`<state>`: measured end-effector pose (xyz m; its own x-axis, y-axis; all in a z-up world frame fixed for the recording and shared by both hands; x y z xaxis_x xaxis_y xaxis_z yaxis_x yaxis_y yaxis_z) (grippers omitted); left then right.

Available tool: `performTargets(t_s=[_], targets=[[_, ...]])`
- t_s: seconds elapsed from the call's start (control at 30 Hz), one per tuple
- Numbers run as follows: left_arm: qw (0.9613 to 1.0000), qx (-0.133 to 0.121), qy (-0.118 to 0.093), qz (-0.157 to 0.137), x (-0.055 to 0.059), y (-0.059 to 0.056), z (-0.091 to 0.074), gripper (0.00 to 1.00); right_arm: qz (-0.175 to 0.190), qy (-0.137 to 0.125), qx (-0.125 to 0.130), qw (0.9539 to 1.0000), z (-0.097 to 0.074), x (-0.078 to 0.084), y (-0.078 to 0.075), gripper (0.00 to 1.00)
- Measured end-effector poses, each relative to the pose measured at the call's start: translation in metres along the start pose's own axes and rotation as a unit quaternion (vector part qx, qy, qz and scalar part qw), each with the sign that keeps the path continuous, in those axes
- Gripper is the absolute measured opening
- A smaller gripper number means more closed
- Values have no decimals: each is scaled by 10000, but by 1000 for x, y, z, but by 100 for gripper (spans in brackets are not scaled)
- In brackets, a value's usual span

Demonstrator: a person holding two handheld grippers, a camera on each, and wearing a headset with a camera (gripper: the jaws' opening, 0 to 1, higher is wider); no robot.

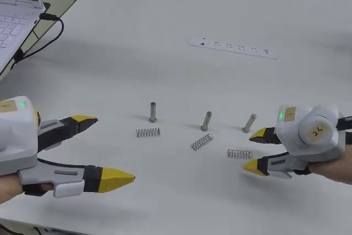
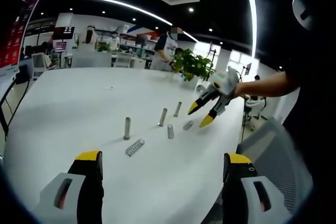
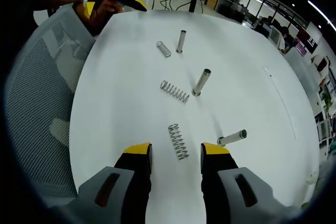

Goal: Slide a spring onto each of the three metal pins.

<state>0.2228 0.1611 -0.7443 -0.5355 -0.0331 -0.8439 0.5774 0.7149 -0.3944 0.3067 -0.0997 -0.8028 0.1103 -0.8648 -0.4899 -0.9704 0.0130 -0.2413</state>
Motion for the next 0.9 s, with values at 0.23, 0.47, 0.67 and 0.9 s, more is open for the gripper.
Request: performTargets(t_s=[0.23, 0.47, 0.67, 0.9], targets=[[10000, -45, -38, 8, -1, 2, -2, 93, -21, 139, -192, 9997, 5, 4, -4, 28], [10000, -48, -20, 39, -1, 2, -2, 93, -34, 222, -312, 9993, 12, 6, -4, 23], [9999, -75, -45, 75, -4, 4, -3, 93, 11, 278, -460, 9986, 15, 7, -3, 21], [9998, -113, 12, 151, -4, 5, -4, 93, -73, 396, -583, 9975, 18, 9, -2, 16]])
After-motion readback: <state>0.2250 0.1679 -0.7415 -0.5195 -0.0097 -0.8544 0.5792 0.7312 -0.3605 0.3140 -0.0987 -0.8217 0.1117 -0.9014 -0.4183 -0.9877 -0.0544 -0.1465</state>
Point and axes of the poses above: the centre of the closed fingertips' face, and the gripper's own axes: z roughly forward along the fingers, y roughly to its left, x roughly out of its underside, the point moved 3 cm from there along -z, roughly backward along the fingers, and after that the axes turned 10 degrees about -z, right-handed, at the moved point
